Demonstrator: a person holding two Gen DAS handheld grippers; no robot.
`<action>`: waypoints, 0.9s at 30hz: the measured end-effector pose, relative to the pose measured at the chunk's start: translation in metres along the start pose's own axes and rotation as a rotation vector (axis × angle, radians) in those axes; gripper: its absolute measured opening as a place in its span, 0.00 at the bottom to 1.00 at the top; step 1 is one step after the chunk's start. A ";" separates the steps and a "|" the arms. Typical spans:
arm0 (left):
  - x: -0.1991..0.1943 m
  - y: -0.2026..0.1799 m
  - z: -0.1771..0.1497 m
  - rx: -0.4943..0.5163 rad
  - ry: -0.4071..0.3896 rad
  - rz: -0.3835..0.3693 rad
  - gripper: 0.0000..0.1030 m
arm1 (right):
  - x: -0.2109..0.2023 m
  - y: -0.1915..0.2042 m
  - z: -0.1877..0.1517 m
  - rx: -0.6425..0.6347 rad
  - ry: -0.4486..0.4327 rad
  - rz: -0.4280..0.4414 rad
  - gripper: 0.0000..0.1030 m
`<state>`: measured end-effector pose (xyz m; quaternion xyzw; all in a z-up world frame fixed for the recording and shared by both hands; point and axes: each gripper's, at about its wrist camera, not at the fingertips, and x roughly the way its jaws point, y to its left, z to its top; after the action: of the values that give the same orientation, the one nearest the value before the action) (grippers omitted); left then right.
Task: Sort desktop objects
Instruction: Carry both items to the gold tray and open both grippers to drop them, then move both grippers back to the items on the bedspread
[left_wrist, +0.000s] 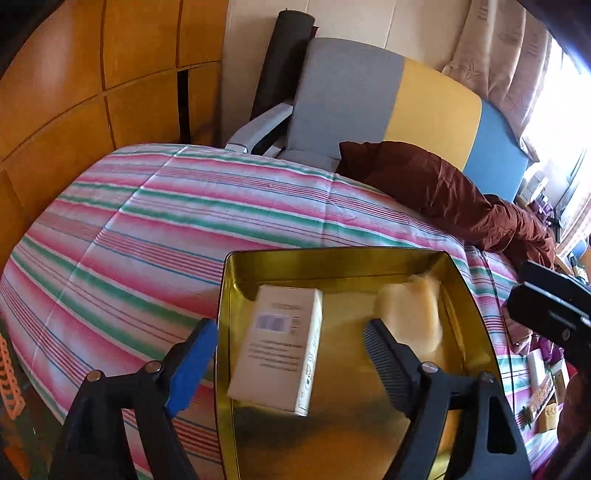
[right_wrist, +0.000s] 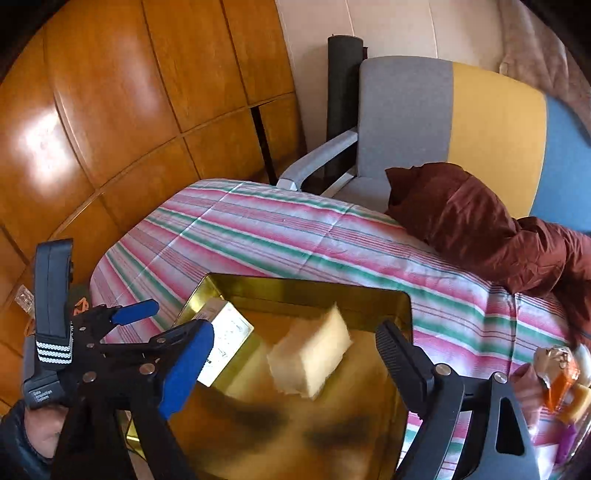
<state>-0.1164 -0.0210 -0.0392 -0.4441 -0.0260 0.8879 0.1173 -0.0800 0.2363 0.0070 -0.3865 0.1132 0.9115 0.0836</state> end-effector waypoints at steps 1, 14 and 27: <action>-0.001 -0.001 -0.001 -0.003 -0.007 0.002 0.81 | 0.000 0.001 -0.003 -0.010 0.005 -0.003 0.88; -0.043 -0.041 -0.029 0.040 -0.075 0.004 0.80 | -0.031 -0.007 -0.065 -0.079 0.029 -0.109 0.88; -0.052 -0.074 -0.050 0.105 -0.069 -0.072 0.68 | -0.073 -0.051 -0.101 -0.017 0.021 -0.210 0.88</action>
<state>-0.0323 0.0362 -0.0174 -0.4054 0.0007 0.8979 0.1714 0.0513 0.2537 -0.0158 -0.4065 0.0651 0.8945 0.1742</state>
